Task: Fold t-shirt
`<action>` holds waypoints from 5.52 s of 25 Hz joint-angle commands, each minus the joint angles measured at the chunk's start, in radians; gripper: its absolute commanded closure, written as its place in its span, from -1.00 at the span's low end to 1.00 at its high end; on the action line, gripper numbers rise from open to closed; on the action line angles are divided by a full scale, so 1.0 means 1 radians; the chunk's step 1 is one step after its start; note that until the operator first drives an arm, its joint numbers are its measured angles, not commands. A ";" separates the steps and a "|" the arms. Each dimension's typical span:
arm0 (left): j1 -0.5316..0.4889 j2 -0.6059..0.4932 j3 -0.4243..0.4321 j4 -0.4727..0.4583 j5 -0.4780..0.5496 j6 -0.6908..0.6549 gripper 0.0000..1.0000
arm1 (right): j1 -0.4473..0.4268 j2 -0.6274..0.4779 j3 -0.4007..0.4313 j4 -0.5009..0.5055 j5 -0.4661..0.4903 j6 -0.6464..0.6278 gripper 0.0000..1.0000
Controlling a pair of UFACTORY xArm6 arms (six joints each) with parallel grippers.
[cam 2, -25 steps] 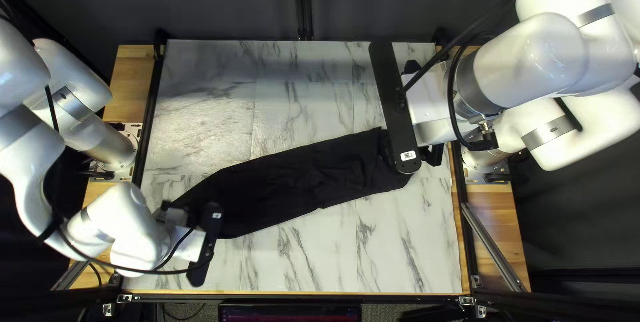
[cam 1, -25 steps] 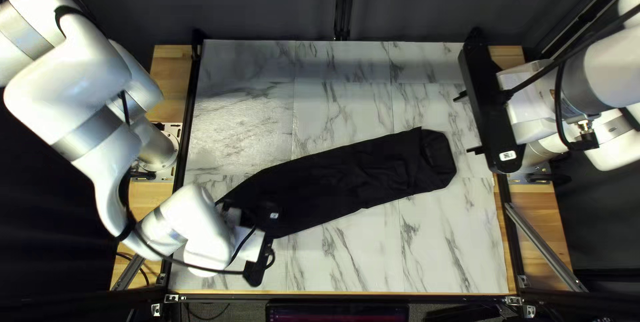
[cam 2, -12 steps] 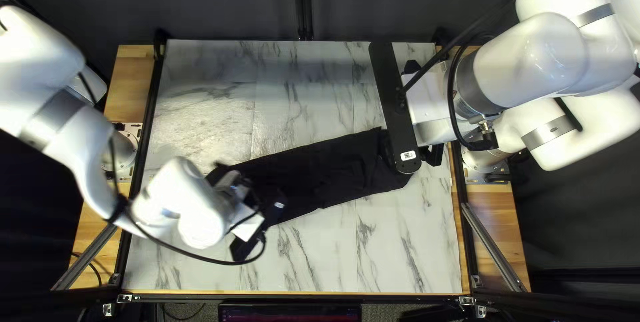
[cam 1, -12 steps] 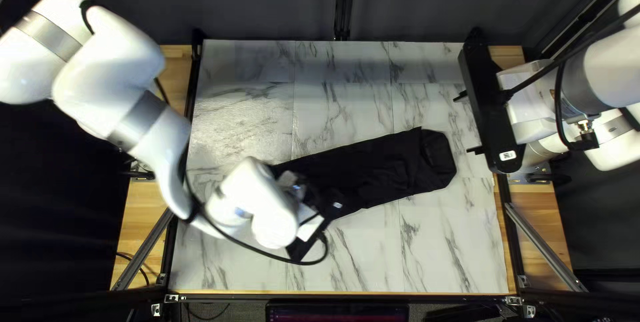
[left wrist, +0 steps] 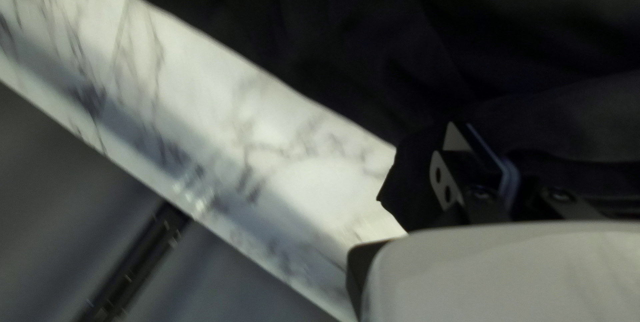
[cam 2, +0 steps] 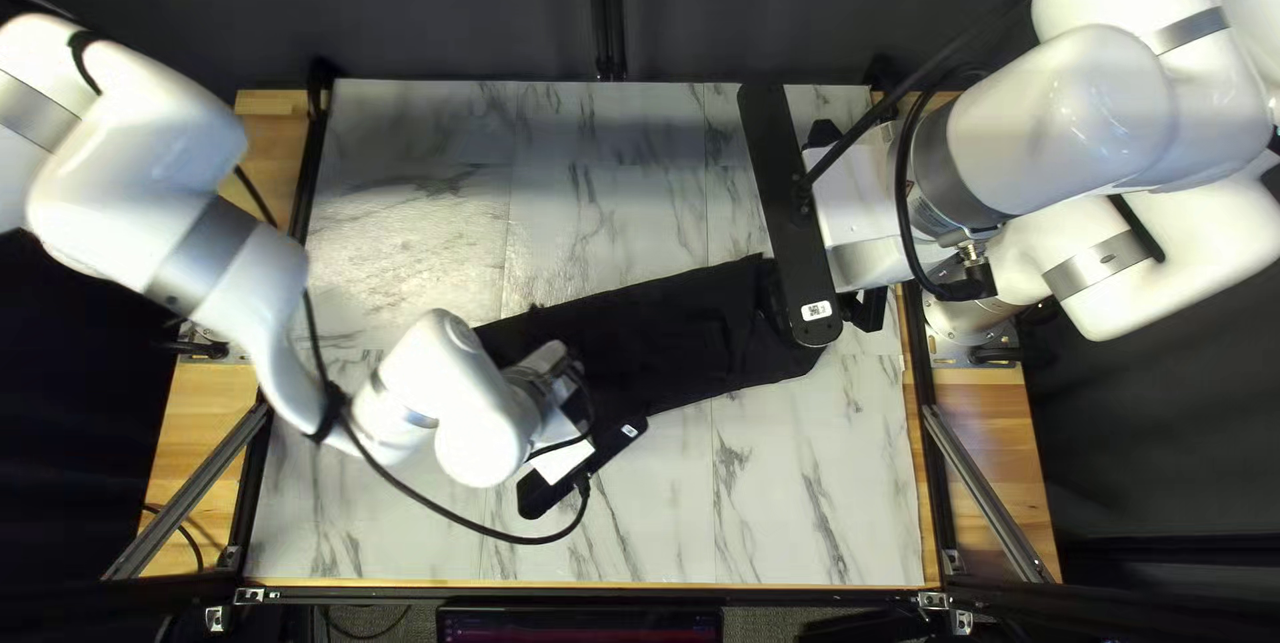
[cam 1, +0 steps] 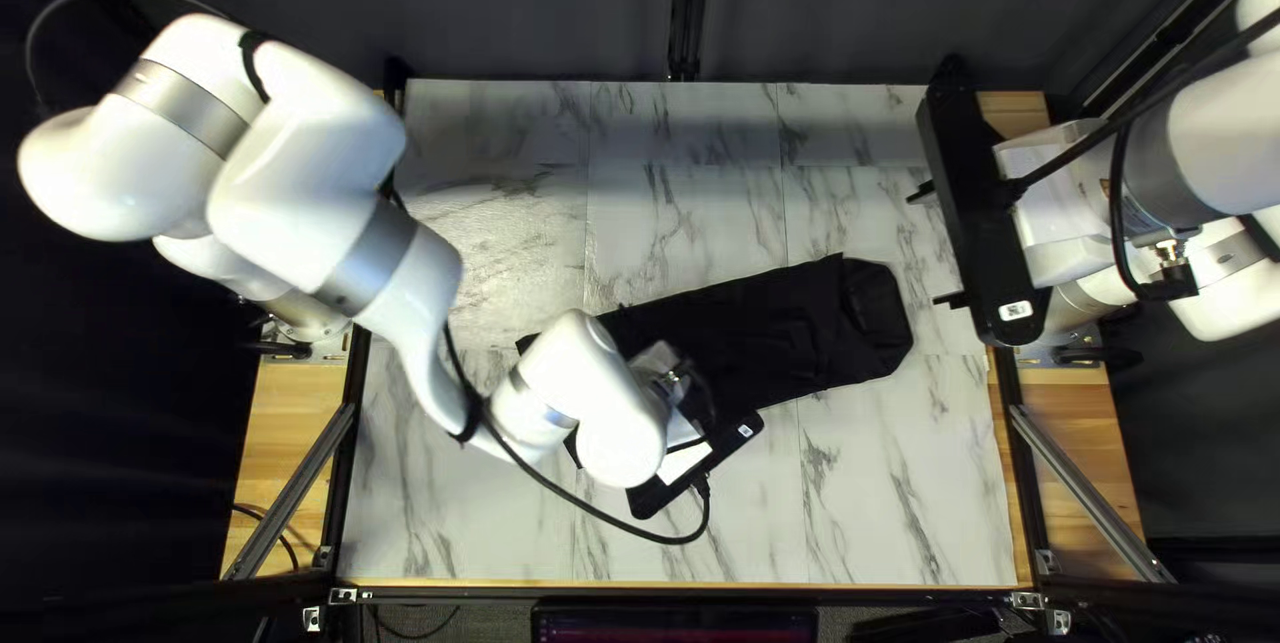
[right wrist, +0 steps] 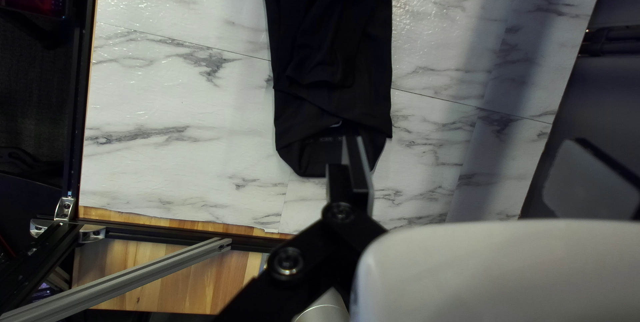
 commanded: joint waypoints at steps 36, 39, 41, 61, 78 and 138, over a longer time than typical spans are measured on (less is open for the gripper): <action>-0.144 -0.286 0.418 -0.087 -0.147 -0.623 -1.00 | 0.000 0.000 0.000 0.000 0.000 0.000 -1.00; -0.098 -0.276 0.432 -0.087 -0.213 -0.624 -1.00 | 0.000 0.000 0.000 0.000 0.000 0.000 -1.00; -0.077 -0.268 0.433 -0.089 -0.245 -0.619 -1.00 | 0.000 0.000 0.000 0.000 0.000 0.000 -1.00; -0.032 -0.321 0.366 -0.045 -0.211 -0.513 1.00 | 0.000 0.000 0.000 0.000 0.000 0.000 -1.00; 0.146 -0.362 0.435 -0.066 -0.490 0.237 0.99 | 0.000 0.000 0.000 0.000 0.000 0.000 -1.00; 0.048 0.056 -0.118 -0.061 0.012 0.499 -1.00 | 0.000 0.000 0.000 0.000 0.000 0.000 -1.00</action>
